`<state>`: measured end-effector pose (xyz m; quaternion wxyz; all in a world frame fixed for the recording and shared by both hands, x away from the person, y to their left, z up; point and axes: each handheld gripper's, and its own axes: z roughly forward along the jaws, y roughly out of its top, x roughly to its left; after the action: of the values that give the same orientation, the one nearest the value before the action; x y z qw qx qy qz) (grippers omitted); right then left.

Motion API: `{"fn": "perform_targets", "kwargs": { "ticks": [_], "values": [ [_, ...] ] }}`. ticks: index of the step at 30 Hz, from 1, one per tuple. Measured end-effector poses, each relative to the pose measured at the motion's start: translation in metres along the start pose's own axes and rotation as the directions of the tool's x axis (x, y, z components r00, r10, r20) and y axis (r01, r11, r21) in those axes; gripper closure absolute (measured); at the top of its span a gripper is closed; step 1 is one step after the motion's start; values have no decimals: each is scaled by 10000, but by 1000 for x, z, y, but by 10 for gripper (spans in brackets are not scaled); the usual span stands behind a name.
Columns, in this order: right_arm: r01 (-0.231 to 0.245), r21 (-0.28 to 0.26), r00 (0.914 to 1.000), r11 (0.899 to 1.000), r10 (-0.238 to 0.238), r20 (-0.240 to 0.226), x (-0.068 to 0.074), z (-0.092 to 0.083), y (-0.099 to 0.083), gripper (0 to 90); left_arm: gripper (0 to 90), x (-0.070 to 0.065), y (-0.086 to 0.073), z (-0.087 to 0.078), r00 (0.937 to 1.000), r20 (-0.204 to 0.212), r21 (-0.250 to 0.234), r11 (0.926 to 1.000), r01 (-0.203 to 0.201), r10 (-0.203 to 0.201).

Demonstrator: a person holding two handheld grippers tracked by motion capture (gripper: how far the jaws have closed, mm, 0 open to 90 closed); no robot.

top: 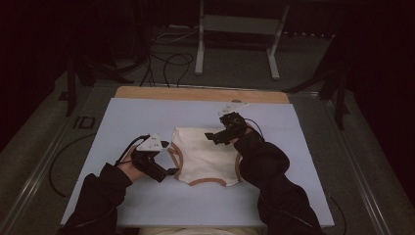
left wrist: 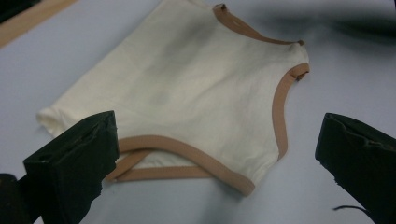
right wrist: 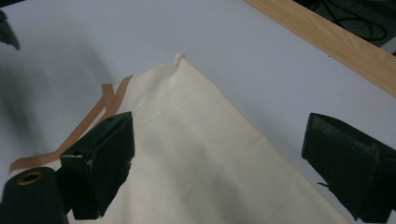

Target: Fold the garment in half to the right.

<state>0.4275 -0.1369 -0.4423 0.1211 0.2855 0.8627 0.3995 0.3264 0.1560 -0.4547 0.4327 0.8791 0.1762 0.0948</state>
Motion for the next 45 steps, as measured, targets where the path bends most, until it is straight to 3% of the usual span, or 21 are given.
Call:
{"fn": "perform_targets", "kwargs": {
  "ticks": [3,5,11,18,23,30,34,38,43,45],
  "values": [
    [47,43,10000,10000,-47,-84,2,5,7,95,3,-2,1,2,9995,303,-38,10000,-71,72],
    [113,14,9998,9999,-113,-155,4,9,13,95,4,-5,1,3,9988,263,144,9990,-424,420],
    [258,117,9993,9996,-255,-282,11,23,28,95,7,-8,6,7,9928,704,557,9933,-1014,974],
    [491,288,9974,9984,-475,-548,17,40,39,95,32,-11,4,21,9864,1174,858,9883,-1257,1153],
    [561,369,9963,9977,-535,-678,20,53,44,96,41,-11,-3,31,9847,1207,1128,9838,-1395,1257],
    [626,595,9944,9963,-572,-890,24,68,43,96,59,-9,-16,45,9847,1357,1619,9781,-1312,1096],
    [570,642,9939,9963,-505,-983,26,72,42,97,111,-9,-21,52,9839,1240,1773,9728,-1493,1284],
    [533,743,9937,9958,-456,-1024,27,77,41,97,158,-7,-25,58,9813,1426,1782,9719,-1539,1293],
    [564,682,9927,9961,-486,-1106,28,80,42,97,225,-9,-28,65,9752,1173,1960,9582,-2081,1878],
    [565,681,9928,9961,-488,-1091,28,82,42,97,254,-9,-27,66,9756,1078,1820,9609,-2087,1915]
  ]
}}
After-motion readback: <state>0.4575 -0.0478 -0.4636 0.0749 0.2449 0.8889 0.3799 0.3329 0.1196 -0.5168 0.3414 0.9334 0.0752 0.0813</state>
